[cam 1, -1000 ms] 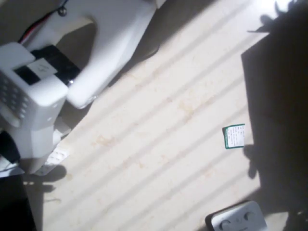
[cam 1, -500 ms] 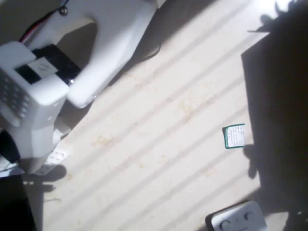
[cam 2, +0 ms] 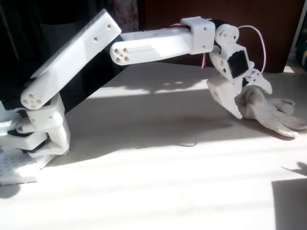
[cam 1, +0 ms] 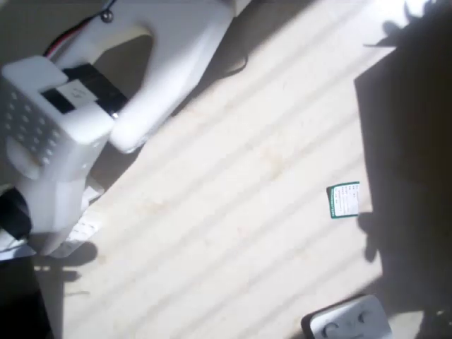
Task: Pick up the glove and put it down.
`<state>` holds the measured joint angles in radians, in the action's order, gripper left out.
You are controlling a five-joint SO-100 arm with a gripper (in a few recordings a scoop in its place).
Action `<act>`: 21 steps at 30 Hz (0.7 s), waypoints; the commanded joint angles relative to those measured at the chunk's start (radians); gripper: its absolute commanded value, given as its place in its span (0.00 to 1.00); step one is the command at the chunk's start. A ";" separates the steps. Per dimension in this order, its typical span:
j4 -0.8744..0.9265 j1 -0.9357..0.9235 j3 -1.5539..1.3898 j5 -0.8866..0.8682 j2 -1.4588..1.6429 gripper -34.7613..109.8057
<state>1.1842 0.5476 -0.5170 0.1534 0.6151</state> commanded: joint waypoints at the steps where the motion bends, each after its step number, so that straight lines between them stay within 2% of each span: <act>1: -0.029 0.005 0.037 -0.011 0.006 0.48; 21: -0.086 -0.031 0.035 -0.005 -0.005 0.48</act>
<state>1.1091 0.5354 -0.5170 0.1503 0.6013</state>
